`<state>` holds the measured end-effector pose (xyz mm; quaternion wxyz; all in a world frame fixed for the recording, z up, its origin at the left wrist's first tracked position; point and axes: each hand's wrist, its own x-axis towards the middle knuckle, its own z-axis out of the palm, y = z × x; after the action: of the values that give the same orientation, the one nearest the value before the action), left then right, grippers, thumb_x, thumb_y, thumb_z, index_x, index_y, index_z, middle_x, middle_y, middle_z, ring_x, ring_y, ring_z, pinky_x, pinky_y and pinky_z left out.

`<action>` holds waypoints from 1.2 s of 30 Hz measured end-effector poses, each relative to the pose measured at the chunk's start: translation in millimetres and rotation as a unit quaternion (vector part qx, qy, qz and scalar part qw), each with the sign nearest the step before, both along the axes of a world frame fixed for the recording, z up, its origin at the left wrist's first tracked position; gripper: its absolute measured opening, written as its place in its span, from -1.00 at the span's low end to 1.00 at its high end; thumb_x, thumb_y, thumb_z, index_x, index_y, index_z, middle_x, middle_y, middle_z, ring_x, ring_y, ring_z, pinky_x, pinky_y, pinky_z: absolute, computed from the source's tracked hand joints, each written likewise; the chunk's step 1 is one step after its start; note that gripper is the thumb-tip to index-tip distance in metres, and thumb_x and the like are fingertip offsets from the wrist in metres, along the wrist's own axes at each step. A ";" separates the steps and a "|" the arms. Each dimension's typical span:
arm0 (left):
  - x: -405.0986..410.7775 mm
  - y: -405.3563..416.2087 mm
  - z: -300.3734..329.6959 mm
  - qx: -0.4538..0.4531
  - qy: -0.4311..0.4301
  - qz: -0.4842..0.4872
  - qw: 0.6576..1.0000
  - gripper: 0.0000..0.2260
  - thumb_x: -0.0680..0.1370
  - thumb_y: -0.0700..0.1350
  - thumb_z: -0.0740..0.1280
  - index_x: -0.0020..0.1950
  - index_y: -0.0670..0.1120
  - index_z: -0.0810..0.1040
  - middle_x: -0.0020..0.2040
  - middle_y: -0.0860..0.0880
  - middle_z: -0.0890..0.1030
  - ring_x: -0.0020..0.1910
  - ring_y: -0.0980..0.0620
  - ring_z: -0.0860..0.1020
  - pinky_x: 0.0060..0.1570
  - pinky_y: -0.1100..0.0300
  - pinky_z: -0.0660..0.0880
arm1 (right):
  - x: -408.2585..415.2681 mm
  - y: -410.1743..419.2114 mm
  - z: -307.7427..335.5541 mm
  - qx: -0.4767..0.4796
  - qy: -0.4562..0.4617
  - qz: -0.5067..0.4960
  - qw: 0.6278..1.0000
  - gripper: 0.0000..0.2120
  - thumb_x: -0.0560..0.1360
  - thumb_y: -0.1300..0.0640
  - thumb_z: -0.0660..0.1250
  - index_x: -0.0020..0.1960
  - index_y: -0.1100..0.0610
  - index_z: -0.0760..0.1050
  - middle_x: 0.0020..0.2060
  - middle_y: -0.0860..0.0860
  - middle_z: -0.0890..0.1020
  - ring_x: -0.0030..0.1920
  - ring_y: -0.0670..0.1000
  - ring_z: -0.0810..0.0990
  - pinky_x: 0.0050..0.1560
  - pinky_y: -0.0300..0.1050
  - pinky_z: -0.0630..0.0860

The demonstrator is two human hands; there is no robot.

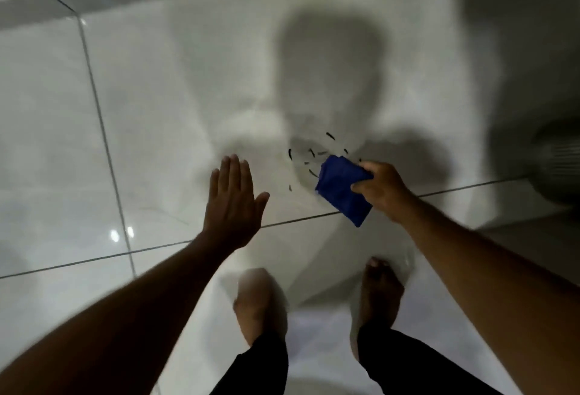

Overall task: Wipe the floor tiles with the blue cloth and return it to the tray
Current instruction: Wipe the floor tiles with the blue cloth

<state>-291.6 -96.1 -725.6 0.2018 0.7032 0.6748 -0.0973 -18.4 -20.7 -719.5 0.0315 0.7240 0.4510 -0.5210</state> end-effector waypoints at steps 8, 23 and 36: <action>-38.5 25.9 -163.7 0.030 0.031 0.018 0.999 -0.31 0.63 0.18 -0.02 0.59 -0.27 -0.02 0.61 -0.32 0.01 0.60 -0.29 -0.04 0.54 -0.25 -0.01 | 0.3 -72.6 -153.2 0.228 -0.207 0.261 0.915 -0.34 0.59 -0.11 0.02 0.57 0.24 0.05 0.56 0.28 0.11 0.55 0.32 0.05 0.53 0.32 0.03; -54.1 29.2 -187.3 0.121 0.002 0.004 0.993 -0.35 0.62 0.10 0.01 0.57 -0.31 0.12 0.59 -0.32 0.08 0.60 -0.27 -0.01 0.53 -0.24 0.01 | 46.0 62.6 -187.2 0.406 -0.105 0.571 0.705 -0.33 0.53 -0.19 0.15 0.54 0.13 0.18 0.49 0.24 0.32 0.48 0.30 0.24 0.49 0.24 0.02; -52.3 36.6 -189.5 0.117 0.003 0.010 0.993 -0.34 0.61 0.11 -0.02 0.57 -0.30 0.08 0.60 -0.33 0.05 0.60 -0.27 -0.04 0.54 -0.21 -0.05 | 16.8 49.3 -190.7 0.359 -0.252 0.273 0.856 -0.29 0.57 -0.19 0.08 0.57 0.21 0.07 0.54 0.26 0.18 0.53 0.30 0.16 0.52 0.29 0.04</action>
<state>-343.9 -59.5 -915.1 0.1173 0.7149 0.6891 -0.0175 -1.6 28.6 -910.2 0.0232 0.6395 0.7628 -0.0934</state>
